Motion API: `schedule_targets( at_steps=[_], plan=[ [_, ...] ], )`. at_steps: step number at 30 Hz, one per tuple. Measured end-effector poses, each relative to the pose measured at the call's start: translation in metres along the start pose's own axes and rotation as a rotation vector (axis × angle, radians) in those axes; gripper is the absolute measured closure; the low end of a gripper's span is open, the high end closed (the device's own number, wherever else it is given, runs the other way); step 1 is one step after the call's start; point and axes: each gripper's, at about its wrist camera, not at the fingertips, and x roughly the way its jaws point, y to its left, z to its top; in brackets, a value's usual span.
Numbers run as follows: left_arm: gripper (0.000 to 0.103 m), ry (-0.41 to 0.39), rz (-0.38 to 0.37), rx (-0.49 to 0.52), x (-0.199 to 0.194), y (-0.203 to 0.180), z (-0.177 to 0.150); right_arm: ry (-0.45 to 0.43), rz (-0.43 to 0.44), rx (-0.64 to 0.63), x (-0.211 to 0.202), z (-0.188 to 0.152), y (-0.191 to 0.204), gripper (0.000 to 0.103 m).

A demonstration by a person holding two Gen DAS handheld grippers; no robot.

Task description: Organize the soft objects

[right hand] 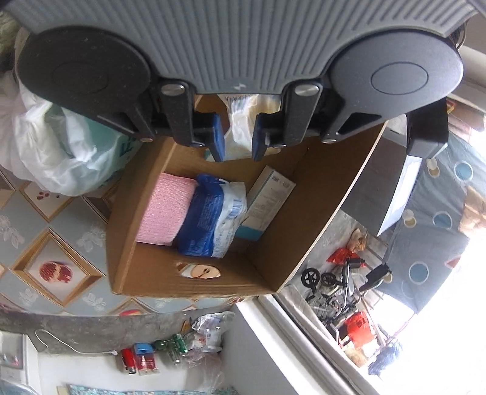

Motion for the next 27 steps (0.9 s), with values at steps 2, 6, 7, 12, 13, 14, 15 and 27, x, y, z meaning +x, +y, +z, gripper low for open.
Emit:
schedule_targets(
  at_steps=[2, 6, 7, 12, 13, 14, 15, 27],
  plan=[
    [0.071, 0.022, -0.011, 0.073, 0.005, -0.009, 0.004, -0.001, 0.010, 0.012, -0.002, -0.001, -0.006, 0.083],
    [0.071, 0.059, 0.004, 0.201, 0.016, -0.022, 0.015, 0.007, 0.015, 0.016, -0.002, -0.003, -0.013, 0.083],
    [0.071, 0.067, 0.014, 0.229, 0.019, -0.025, 0.018, 0.010, 0.016, 0.017, -0.002, -0.003, -0.014, 0.083],
    [0.071, 0.074, 0.036, 0.350, 0.030, -0.039, 0.029, 0.009, 0.006, 0.015, -0.001, -0.004, -0.021, 0.083],
    [0.071, 0.082, 0.035, 0.387, 0.032, -0.043, 0.029, 0.010, 0.006, 0.018, -0.001, -0.004, -0.023, 0.083],
    [0.072, 0.089, 0.042, 0.424, 0.034, -0.047, 0.029, 0.010, 0.004, 0.023, 0.000, -0.004, -0.025, 0.083],
    [0.072, 0.095, 0.056, 0.458, 0.035, -0.051, 0.028, 0.010, 0.005, 0.026, 0.000, -0.004, -0.027, 0.083],
    [0.045, 0.057, -0.039, 0.176, 0.013, -0.013, 0.047, -0.005, 0.050, 0.036, -0.006, -0.007, -0.025, 0.081]
  ],
)
